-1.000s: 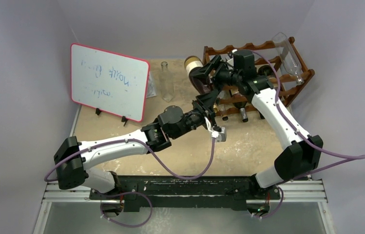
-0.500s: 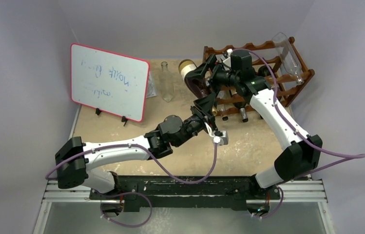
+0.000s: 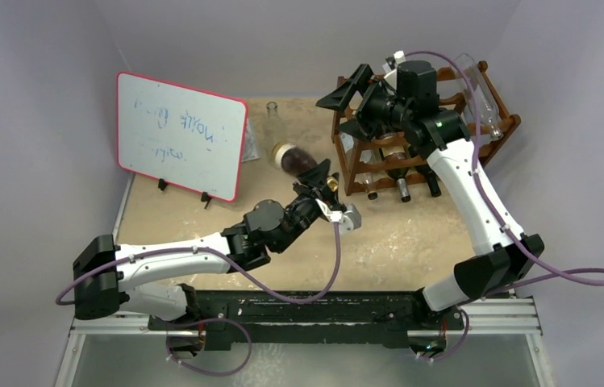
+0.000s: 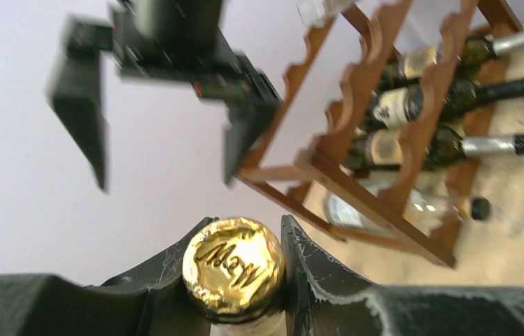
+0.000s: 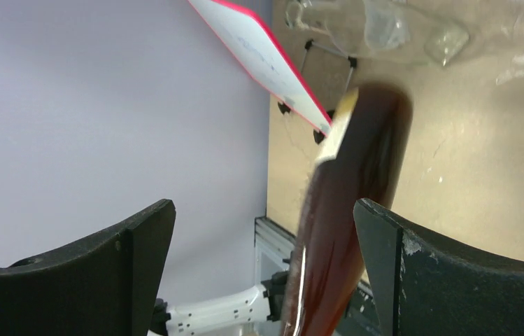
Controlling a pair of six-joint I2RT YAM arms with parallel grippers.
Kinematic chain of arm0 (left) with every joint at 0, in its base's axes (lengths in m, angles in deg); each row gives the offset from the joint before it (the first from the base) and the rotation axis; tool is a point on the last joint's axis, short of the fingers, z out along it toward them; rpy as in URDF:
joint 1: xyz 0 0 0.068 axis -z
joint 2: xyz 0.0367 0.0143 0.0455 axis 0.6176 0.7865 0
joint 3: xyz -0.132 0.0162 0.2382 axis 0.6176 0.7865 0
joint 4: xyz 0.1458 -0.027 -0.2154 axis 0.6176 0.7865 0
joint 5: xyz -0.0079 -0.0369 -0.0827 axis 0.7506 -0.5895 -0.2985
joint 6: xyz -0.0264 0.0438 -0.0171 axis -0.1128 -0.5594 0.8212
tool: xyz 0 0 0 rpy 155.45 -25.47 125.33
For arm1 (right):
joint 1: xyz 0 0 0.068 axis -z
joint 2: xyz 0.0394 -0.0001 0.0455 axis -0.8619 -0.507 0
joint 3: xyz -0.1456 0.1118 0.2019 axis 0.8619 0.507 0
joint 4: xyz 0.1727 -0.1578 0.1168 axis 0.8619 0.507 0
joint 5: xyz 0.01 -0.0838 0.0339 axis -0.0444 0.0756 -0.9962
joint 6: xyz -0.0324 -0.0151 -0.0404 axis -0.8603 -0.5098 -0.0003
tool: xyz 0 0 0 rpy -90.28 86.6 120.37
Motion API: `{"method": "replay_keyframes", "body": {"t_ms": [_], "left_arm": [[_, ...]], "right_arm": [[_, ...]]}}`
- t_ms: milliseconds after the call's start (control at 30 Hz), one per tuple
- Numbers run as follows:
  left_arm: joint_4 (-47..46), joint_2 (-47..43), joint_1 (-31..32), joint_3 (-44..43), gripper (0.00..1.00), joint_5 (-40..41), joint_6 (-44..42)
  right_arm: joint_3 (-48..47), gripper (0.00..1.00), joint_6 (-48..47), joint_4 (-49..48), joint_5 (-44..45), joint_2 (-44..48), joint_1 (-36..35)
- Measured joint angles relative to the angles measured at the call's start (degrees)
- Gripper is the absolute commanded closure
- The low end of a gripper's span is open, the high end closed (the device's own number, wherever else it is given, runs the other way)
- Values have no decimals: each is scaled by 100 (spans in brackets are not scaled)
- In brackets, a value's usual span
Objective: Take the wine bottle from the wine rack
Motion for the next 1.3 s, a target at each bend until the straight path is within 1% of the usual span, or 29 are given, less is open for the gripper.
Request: {"method": "replay_keyframes", "body": {"t_ms": [267, 467, 567, 633, 700, 833, 900, 1067, 1300], "left_arm": [[1049, -385, 138, 422, 100, 1034, 1556], [1088, -925, 186, 422, 100, 2197, 2778], [1228, -1043, 184, 382, 100, 2688, 3438], [1434, -1034, 131, 356, 100, 2848, 3845], [1862, -992, -42, 293, 100, 2828, 4406], [2778, -800, -868, 2, 100, 2345, 5530], [3067, -743, -1255, -94, 100, 2140, 5855], [3654, -393, -2068, -619, 100, 1698, 6218], [3799, 136, -3093, -1152, 100, 986, 6660]], "right_arm": [[-111, 0, -424, -186, 426, 31, 31], [-118, 0, -763, -286, 1073, 162, 31], [-61, 0, -1078, -483, 1493, 481, 31], [0, 0, -1307, -621, 1707, 748, 31], [133, 0, -1650, -809, 1937, 1099, 31], [577, 0, -2262, -1180, 2299, 1788, 31], [872, 0, -2511, -1335, 2463, 2105, 31], [1451, 0, -2942, -1484, 2922, 2667, 31], [1615, 0, -3311, -1574, 3206, 2959, 31]]}}
